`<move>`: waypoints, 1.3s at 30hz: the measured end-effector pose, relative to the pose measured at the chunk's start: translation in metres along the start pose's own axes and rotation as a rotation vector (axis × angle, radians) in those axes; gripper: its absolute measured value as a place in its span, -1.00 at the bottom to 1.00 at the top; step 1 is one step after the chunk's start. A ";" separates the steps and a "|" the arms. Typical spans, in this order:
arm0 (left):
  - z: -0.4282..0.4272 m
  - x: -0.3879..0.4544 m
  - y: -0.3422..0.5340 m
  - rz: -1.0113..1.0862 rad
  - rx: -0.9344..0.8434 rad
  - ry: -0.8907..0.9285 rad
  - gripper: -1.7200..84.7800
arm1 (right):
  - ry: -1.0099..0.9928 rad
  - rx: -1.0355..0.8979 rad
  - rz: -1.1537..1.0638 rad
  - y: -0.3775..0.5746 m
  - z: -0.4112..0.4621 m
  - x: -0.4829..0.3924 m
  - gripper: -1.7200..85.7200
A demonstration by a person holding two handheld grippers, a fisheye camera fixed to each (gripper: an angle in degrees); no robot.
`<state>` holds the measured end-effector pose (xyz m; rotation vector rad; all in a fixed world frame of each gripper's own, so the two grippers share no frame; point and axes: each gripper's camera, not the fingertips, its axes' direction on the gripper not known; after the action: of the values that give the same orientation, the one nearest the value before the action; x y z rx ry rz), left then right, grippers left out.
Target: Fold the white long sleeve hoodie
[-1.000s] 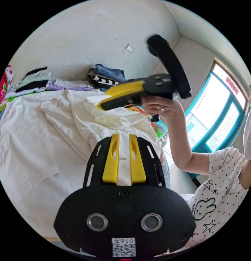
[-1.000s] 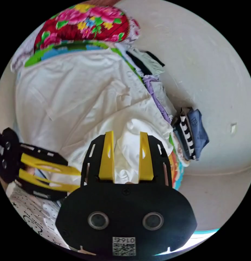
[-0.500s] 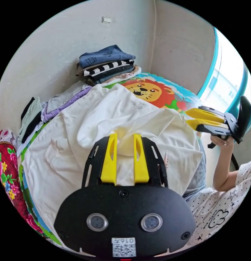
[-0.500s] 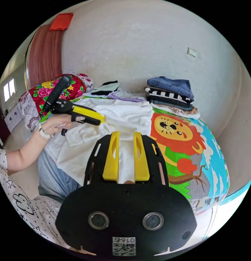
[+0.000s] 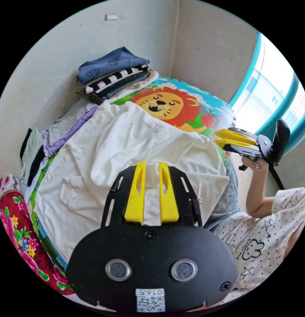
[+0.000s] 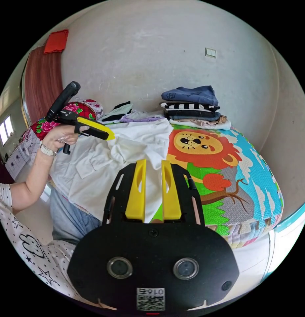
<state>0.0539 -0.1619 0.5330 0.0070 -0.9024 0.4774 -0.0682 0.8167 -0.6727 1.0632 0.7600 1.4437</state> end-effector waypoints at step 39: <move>0.062 -0.053 -0.011 -0.148 -0.069 0.114 -0.75 | 0.003 -0.051 0.012 0.050 -0.017 0.035 -0.83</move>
<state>-0.0162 -0.2052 0.5342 -0.0160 -0.7993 0.3062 -0.1021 0.8446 -0.6271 1.0291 0.7160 1.4678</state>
